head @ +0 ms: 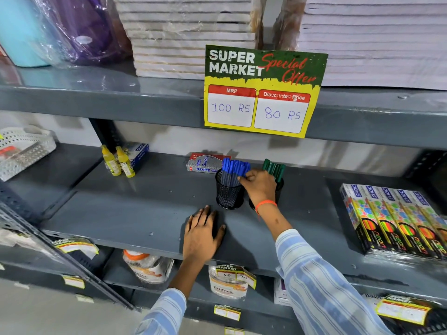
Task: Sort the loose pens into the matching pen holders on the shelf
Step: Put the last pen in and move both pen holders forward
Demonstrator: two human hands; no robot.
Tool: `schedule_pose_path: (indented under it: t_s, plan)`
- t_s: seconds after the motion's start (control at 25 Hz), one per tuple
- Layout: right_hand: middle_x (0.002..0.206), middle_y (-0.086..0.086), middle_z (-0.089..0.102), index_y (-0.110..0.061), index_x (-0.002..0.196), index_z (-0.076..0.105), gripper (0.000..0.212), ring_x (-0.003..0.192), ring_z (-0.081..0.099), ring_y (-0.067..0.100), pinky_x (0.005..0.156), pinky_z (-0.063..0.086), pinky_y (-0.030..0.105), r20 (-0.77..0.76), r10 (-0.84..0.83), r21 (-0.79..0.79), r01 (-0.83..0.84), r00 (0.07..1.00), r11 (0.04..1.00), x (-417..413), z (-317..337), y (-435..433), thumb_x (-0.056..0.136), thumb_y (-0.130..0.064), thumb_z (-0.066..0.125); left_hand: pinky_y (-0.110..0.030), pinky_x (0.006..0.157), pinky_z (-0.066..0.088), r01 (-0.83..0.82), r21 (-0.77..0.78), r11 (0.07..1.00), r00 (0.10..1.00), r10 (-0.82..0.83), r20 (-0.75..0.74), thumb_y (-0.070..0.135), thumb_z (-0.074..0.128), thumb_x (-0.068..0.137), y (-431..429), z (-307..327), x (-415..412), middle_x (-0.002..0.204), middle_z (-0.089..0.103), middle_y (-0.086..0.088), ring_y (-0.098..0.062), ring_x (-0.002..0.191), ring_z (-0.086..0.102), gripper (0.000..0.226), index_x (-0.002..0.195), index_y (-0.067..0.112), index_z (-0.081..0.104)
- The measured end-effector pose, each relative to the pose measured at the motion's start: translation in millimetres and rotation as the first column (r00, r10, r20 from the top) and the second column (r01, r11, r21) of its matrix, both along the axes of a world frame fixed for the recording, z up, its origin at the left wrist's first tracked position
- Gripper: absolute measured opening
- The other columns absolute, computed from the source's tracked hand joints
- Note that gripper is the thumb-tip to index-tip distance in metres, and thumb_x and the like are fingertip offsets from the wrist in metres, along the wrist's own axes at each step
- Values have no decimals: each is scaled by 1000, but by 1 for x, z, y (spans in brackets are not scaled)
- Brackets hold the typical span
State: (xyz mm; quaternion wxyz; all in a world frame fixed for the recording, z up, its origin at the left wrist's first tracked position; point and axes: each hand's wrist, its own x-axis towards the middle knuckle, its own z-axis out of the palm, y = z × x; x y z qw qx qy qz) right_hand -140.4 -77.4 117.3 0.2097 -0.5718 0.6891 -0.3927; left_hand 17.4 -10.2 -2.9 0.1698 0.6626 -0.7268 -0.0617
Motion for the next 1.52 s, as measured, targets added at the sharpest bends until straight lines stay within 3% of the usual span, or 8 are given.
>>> schedule_pose_path:
  t_s: [0.16,0.28,0.4,0.56,0.72,0.92,1.16,1.52]
  plan:
    - [91,15,76,-5,93,71,21,91,69,31,85,55,40,62,0,-46,2,998,999,-9,-6,14,79,-21,71,-41,118,15,1,2,1000,1000,-1,0,49,34,94,0,0,-1,155,28,-3,-21,144,21,55,141,20,34]
    - [81,17,72,-4,98,67,23,78,66,34,77,55,43,52,-20,-221,32,998,975,-17,-25,34,80,-17,72,-41,116,21,-22,-20,1000,999,21,-41,47,40,93,0,2,-3,153,33,-3,-22,141,26,52,138,20,38]
    - [90,18,63,-4,110,61,40,88,58,34,81,51,43,11,-127,-329,123,992,936,-22,-57,54,77,-19,75,-43,108,30,-78,-8,997,994,77,-82,51,47,89,-4,6,-6,145,44,-6,-27,133,36,57,136,19,40]
    - [119,25,48,-4,133,39,85,113,44,40,97,42,50,110,-239,-145,254,965,956,-33,-87,54,65,-28,84,-47,106,37,-126,102,987,931,153,-330,58,66,74,-21,17,-10,138,51,-16,-35,128,44,93,144,13,24]
    - [143,23,35,-6,144,18,113,136,30,37,111,31,51,212,-193,64,183,958,981,-39,-89,38,59,-31,87,-46,102,44,-87,142,986,881,143,-451,57,77,63,-41,27,-14,147,43,-8,-32,131,44,117,148,13,9]
    - [144,18,42,-3,140,27,102,135,38,32,111,36,50,254,-194,96,175,948,980,-41,-88,22,60,-22,87,-54,109,35,-18,199,980,852,119,-511,51,80,62,-65,30,-19,152,36,-5,-36,137,35,123,148,16,0]
    - [122,20,58,-3,121,48,75,117,53,35,95,49,47,170,-213,70,203,962,977,-37,-89,46,60,-23,86,-52,95,46,-8,96,995,842,58,-537,42,82,63,-55,26,-15,123,64,-10,-39,115,56,83,130,15,40]
    - [120,11,62,-14,122,49,75,114,56,29,97,49,47,180,-193,33,190,965,981,-41,-98,123,59,-26,87,-47,93,49,-2,36,999,831,22,-555,39,85,60,17,14,1,119,66,-9,-32,109,59,81,124,11,45]
